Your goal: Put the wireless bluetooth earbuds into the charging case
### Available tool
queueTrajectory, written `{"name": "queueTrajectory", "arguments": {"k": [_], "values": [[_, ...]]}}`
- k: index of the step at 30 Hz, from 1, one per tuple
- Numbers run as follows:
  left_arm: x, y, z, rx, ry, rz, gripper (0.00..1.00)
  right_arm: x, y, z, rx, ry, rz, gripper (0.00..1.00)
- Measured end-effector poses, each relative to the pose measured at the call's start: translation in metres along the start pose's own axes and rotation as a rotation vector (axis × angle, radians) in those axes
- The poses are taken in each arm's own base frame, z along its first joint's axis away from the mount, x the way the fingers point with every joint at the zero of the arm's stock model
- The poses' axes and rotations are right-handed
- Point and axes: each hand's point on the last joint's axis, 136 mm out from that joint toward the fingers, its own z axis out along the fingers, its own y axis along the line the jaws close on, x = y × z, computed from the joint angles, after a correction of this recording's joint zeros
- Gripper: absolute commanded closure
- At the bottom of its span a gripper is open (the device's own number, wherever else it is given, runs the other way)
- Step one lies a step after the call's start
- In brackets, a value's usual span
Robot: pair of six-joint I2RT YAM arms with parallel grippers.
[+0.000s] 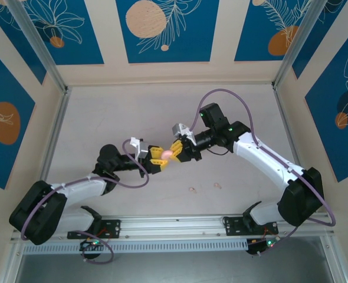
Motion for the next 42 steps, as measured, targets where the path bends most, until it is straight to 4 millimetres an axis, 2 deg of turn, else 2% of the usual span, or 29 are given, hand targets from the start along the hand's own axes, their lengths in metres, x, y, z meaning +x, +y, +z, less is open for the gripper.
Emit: {"name": "queueTrajectory", "arguments": {"k": [6, 12, 20, 26, 35, 42], "values": [[0.016, 0.000, -0.006, -0.043, 0.089, 0.033, 0.46, 0.003, -0.005, -0.001, 0.085, 0.172, -0.080, 0.83], [0.028, -0.003, -0.012, -0.056, 0.152, 0.052, 0.45, 0.018, 0.001, 0.010, 0.060, 0.278, -0.100, 0.83], [0.034, -0.004, -0.012, -0.054, 0.176, 0.035, 0.53, 0.023, 0.001, 0.016, 0.029, 0.295, -0.089, 0.82], [0.033, -0.004, -0.012, -0.054, 0.173, 0.033, 0.54, 0.024, 0.002, 0.018, 0.012, 0.294, -0.080, 0.82], [0.022, -0.004, -0.010, -0.053, 0.134, 0.042, 0.61, 0.019, 0.005, 0.020, -0.010, 0.264, -0.073, 0.83], [0.016, -0.004, -0.008, -0.052, 0.110, 0.041, 0.72, 0.017, 0.004, 0.021, -0.006, 0.256, -0.067, 0.82]]}}
